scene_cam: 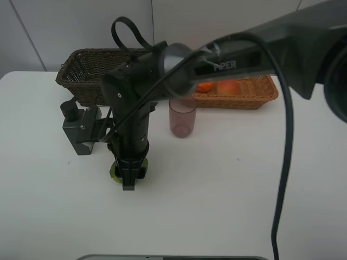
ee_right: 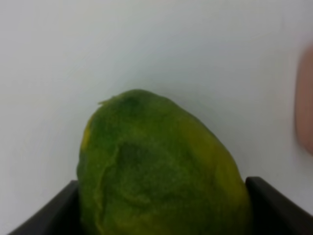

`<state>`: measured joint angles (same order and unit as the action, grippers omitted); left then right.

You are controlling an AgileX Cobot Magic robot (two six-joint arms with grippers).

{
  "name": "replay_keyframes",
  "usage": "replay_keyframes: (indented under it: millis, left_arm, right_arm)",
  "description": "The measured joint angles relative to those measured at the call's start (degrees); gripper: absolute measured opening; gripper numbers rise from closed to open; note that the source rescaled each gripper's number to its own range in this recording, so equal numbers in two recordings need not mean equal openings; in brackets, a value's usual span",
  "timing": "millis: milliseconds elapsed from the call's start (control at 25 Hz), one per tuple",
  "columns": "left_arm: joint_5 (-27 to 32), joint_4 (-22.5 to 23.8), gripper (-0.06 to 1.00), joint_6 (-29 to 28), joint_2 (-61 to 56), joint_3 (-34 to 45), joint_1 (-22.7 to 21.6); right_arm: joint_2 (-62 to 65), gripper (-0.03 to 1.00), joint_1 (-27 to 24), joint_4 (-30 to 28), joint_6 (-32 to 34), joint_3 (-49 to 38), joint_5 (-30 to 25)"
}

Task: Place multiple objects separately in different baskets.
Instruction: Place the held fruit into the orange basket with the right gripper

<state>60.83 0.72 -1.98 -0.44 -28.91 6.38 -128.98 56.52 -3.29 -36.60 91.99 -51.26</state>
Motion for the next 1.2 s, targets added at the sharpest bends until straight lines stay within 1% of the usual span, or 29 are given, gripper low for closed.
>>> replay_keyframes:
  millis: [240, 400, 480, 600, 800, 920, 1040, 1200]
  left_arm:
    - [0.0, 0.0, 0.95, 0.0, 0.0, 0.0, 0.0]
    - [0.0, 0.0, 0.95, 0.0, 0.0, 0.0, 0.0]
    - [0.0, 0.0, 0.95, 0.0, 0.0, 0.0, 0.0]
    - [0.0, 0.0, 0.95, 0.0, 0.0, 0.0, 0.0]
    - [0.0, 0.0, 0.95, 0.0, 0.0, 0.0, 0.0]
    - [0.0, 0.0, 0.95, 0.0, 0.0, 0.0, 0.0]
    - [0.0, 0.0, 0.95, 0.0, 0.0, 0.0, 0.0]
    - [0.0, 0.0, 0.95, 0.0, 0.0, 0.0, 0.0]
  right_arm:
    - [0.86, 0.13, 0.0, 0.0, 0.0, 0.0, -0.75]
    - [4.59, 0.13, -0.14, 0.0, 0.23, 0.32, -3.23]
    - [6.54, 0.13, -0.89, 0.14, 1.82, 1.4, -4.71]
    - [9.24, 0.13, -2.85, 0.08, 7.24, 4.04, -6.78]
    - [12.3, 0.13, -8.07, -1.44, 21.12, 10.5, -11.95]
    - [12.92, 0.13, -11.67, -3.37, 27.79, 14.06, -15.39]
    - [13.91, 0.13, -15.59, -3.94, 31.65, 14.96, -16.43]
    - [15.55, 0.13, -20.92, -4.07, 34.35, 15.05, -16.48]
